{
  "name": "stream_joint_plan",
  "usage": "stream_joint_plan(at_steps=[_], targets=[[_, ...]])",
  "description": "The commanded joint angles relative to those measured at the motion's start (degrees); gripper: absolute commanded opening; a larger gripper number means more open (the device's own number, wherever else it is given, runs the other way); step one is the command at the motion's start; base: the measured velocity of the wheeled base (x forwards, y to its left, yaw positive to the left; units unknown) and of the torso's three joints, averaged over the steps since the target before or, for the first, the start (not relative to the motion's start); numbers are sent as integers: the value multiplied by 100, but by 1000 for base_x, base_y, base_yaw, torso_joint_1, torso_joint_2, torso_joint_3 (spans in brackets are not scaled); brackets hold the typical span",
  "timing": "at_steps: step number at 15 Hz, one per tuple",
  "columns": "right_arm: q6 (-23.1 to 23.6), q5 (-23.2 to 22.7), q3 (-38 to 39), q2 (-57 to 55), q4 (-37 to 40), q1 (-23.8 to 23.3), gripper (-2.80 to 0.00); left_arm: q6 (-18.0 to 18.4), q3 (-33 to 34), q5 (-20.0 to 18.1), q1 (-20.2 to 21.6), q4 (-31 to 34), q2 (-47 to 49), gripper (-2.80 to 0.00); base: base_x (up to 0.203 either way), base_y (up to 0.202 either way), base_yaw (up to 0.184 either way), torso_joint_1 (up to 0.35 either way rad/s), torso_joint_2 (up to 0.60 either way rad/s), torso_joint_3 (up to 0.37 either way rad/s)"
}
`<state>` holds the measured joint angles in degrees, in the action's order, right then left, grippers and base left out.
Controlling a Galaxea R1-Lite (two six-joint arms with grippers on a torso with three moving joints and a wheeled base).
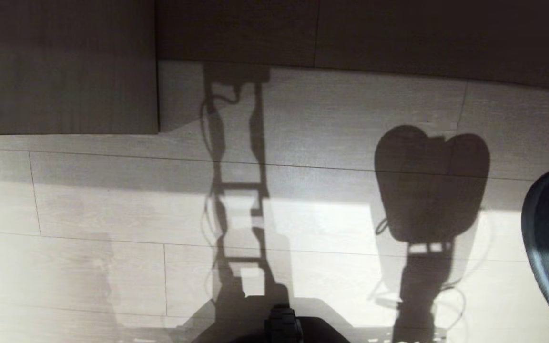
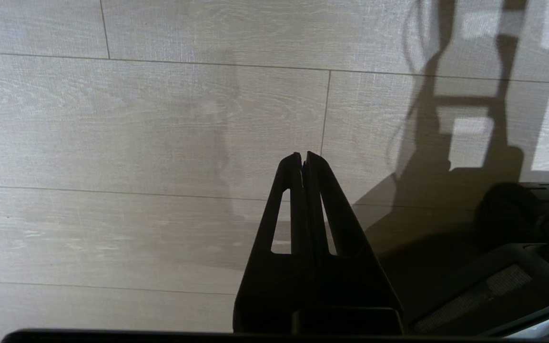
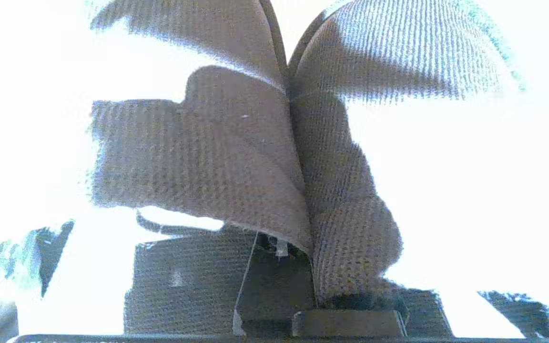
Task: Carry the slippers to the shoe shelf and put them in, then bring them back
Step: Place the slippers into the shoe cabinet
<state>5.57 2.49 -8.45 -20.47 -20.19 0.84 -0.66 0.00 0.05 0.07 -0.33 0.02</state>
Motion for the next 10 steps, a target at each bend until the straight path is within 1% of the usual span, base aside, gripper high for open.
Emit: stream_joint_plan(at_steps=[1, 3, 4, 6, 8, 10], targets=[[46, -71, 279, 861, 395, -28, -280, -4, 0, 4, 1, -2, -2, -280, 0, 0, 0, 0, 0, 0], [198, -83, 695, 1234, 612, -32, -280, -4, 0, 4, 1, -2, -2, -280, 0, 0, 0, 0, 0, 0], [269, -72, 793, 1397, 669, -32, -280, -4, 0, 4, 1, -2, -2, -280, 0, 0, 0, 0, 0, 0], [327, -75, 839, 1754, 1153, -29, -280, -4, 0, 4, 1, -2, -2, -280, 0, 0, 0, 0, 0, 0], [284, -137, 845, 1994, 1487, -32, -280, -4, 0, 4, 1, -2, -2, -280, 0, 0, 0, 0, 0, 0], [138, -197, 845, 2047, 1606, -32, -280, -4, 0, 4, 1, -2, -2, -280, 0, 0, 0, 0, 0, 0]])
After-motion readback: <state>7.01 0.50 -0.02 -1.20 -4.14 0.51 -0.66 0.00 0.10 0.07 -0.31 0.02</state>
